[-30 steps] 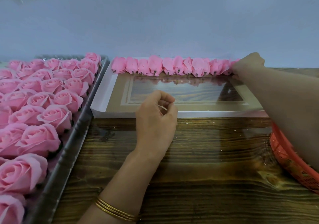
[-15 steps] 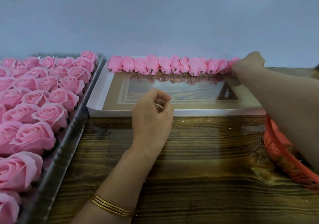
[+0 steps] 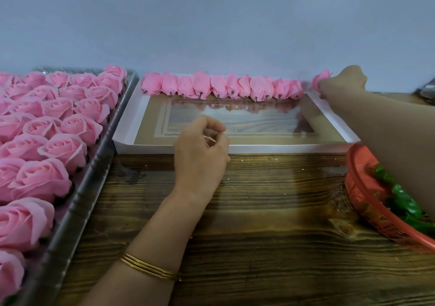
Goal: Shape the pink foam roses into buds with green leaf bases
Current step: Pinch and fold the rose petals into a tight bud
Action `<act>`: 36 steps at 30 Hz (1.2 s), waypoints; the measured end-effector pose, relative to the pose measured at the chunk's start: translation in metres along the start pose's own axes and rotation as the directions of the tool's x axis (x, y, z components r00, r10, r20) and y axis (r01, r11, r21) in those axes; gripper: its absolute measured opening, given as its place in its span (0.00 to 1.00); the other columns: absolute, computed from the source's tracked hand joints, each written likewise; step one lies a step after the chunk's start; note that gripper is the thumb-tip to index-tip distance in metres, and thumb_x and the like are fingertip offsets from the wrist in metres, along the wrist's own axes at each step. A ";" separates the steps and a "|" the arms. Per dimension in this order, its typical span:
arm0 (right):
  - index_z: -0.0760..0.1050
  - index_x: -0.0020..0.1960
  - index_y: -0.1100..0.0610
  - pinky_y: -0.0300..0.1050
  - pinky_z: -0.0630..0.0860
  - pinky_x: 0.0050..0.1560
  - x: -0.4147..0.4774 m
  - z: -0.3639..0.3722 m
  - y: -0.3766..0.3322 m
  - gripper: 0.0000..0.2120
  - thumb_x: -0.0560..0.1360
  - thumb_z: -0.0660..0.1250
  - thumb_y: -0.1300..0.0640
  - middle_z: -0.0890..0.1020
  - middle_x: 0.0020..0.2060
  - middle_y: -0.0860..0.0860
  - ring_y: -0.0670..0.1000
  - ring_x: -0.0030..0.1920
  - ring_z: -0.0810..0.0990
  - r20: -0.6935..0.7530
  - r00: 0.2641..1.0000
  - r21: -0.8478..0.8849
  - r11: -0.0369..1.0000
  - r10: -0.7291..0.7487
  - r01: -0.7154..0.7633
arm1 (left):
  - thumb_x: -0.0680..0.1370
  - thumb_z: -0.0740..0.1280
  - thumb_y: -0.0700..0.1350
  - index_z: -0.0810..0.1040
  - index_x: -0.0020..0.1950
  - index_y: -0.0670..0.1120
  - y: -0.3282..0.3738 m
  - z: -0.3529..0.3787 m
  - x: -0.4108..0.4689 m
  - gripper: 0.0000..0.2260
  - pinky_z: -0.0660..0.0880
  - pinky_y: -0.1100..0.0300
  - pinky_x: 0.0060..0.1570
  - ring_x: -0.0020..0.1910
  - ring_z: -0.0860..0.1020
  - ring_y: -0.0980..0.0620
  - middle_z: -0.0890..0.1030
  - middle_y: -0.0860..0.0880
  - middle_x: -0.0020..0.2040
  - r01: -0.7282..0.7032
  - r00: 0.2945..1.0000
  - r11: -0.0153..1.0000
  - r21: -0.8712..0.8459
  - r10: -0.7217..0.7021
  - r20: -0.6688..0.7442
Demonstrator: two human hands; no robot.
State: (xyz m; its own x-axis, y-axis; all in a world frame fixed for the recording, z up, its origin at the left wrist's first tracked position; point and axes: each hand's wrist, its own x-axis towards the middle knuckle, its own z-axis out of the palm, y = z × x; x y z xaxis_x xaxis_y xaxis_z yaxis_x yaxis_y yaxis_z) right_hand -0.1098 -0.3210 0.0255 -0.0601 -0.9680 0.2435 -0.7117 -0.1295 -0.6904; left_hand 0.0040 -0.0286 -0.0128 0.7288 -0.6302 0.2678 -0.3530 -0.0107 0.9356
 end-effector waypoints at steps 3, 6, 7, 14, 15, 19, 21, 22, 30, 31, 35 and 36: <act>0.64 0.35 0.56 0.45 0.73 0.41 -0.002 -0.005 -0.001 0.16 0.77 0.62 0.49 0.78 0.42 0.55 0.57 0.41 0.79 -0.003 1.000 0.047 0.999 -0.004 0.004 | 0.77 0.67 0.35 0.77 0.43 0.48 -0.001 0.000 0.000 0.08 0.79 0.57 0.32 0.27 0.80 0.57 0.78 0.51 0.38 0.001 1.000 1.000 -0.014 -0.001 0.002; 0.67 0.34 0.57 0.46 0.76 0.37 -0.011 -0.009 -0.010 0.16 0.75 0.64 0.49 0.79 0.37 0.55 0.54 0.33 0.80 0.004 1.000 0.124 0.992 -0.017 0.017 | 0.77 0.66 0.34 0.77 0.45 0.46 -0.001 0.000 -0.001 0.07 0.78 0.59 0.32 0.27 0.80 0.57 0.79 0.50 0.39 -0.009 1.000 1.000 -0.020 0.010 0.020; 0.68 0.34 0.57 0.44 0.74 0.33 -0.015 -0.010 -0.014 0.16 0.75 0.64 0.50 0.78 0.34 0.55 0.52 0.30 0.78 0.010 1.000 0.151 0.988 -0.016 0.014 | 0.77 0.66 0.34 0.77 0.45 0.45 -0.001 0.000 0.000 0.07 0.77 0.61 0.31 0.27 0.80 0.57 0.79 0.49 0.39 -0.008 1.000 0.999 -0.032 0.009 0.025; 0.73 0.31 0.61 0.42 0.73 0.31 -0.054 -0.019 -0.038 0.18 0.74 0.69 0.51 0.76 0.28 0.55 0.50 0.26 0.78 0.083 0.989 0.298 0.950 -0.124 0.094 | 0.77 0.67 0.34 0.77 0.45 0.44 0.000 0.001 0.001 0.06 0.77 0.65 0.30 0.28 0.81 0.55 0.80 0.44 0.40 0.061 0.996 0.983 -0.173 -0.049 0.074; 0.75 0.31 0.63 0.42 0.73 0.31 -0.064 -0.022 -0.043 0.16 0.73 0.70 0.53 0.76 0.28 0.56 0.49 0.26 0.78 0.104 0.984 0.330 0.939 -0.143 0.102 | 0.77 0.67 0.34 0.77 0.45 0.44 0.000 0.001 0.001 0.05 0.78 0.64 0.30 0.29 0.82 0.54 0.81 0.43 0.41 0.078 0.994 0.976 -0.203 -0.061 0.089; 0.80 0.42 0.72 0.41 0.69 0.29 -0.107 -0.039 -0.060 0.12 0.69 0.71 0.61 0.76 0.29 0.55 0.46 0.22 0.77 0.189 0.961 0.468 0.879 -0.200 0.091 | 0.78 0.68 0.39 0.78 0.46 0.44 0.002 0.000 0.003 0.01 0.79 0.62 0.34 0.35 0.84 0.49 0.82 0.43 0.43 0.189 0.974 0.900 -0.393 -0.123 0.189; 0.79 0.39 0.72 0.38 0.68 0.27 -0.134 -0.046 -0.067 0.09 0.69 0.71 0.64 0.75 0.27 0.56 0.46 0.21 0.75 0.229 0.947 0.561 0.826 -0.224 0.059 | 0.77 0.70 0.44 0.80 0.47 0.43 0.003 0.001 0.005 0.05 0.80 0.60 0.37 0.39 0.85 0.49 0.83 0.43 0.44 0.253 0.958 0.841 -0.478 -0.150 0.245; 0.78 0.36 0.70 0.35 0.67 0.25 -0.148 -0.049 -0.068 0.07 0.69 0.71 0.65 0.74 0.24 0.54 0.46 0.20 0.73 0.256 0.937 0.602 0.797 -0.236 0.036 | 0.76 0.71 0.48 0.80 0.47 0.43 0.004 0.001 0.005 0.08 0.80 0.60 0.40 0.42 0.85 0.49 0.84 0.44 0.44 0.282 0.948 0.815 -0.506 -0.156 0.278; 0.80 0.44 0.66 0.32 0.68 0.25 -0.228 -0.054 -0.047 0.05 0.74 0.72 0.63 0.76 0.23 0.46 0.42 0.23 0.72 0.397 0.884 0.719 0.682 -0.246 -0.134 | 0.74 0.70 0.53 0.85 0.50 0.44 0.008 -0.001 0.003 0.14 0.79 0.59 0.51 0.44 0.83 0.55 0.84 0.45 0.48 0.429 0.839 0.678 -0.598 -0.054 0.541; 0.80 0.45 0.66 0.32 0.68 0.25 -0.234 -0.053 -0.043 0.05 0.74 0.71 0.63 0.76 0.23 0.46 0.41 0.23 0.71 0.412 0.877 0.740 0.652 -0.249 -0.163 | 0.74 0.69 0.52 0.83 0.54 0.39 0.009 -0.001 0.002 0.18 0.79 0.60 0.48 0.40 0.81 0.55 0.82 0.41 0.50 0.428 0.835 0.671 -0.606 -0.037 0.549; 0.80 0.46 0.64 0.32 0.69 0.25 -0.248 -0.051 -0.031 0.02 0.75 0.69 0.65 0.76 0.22 0.46 0.41 0.22 0.71 0.492 0.833 0.770 0.572 -0.252 -0.281 | 0.74 0.70 0.50 0.76 0.56 0.32 0.015 -0.003 -0.004 0.22 0.77 0.61 0.37 0.30 0.73 0.55 0.72 0.34 0.50 0.438 0.803 0.673 -0.596 0.006 0.596; 0.79 0.45 0.64 0.32 0.68 0.25 -0.250 -0.050 -0.029 0.02 0.75 0.69 0.65 0.75 0.22 0.47 0.41 0.22 0.70 0.518 0.814 0.769 0.561 -0.264 -0.307 | 0.73 0.70 0.51 0.76 0.55 0.34 0.015 -0.003 -0.004 0.22 0.76 0.60 0.34 0.28 0.73 0.55 0.71 0.34 0.49 0.441 0.796 0.680 -0.586 0.007 0.606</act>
State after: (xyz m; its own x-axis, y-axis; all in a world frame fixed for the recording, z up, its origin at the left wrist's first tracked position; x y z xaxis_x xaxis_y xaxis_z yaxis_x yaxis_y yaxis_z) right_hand -0.1089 -0.0648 0.0185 0.5010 -0.8650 0.0275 0.1570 0.0596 -0.9858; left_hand -0.0026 -0.0232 0.0009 0.2219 -0.9718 0.0801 0.4252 0.1703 0.8889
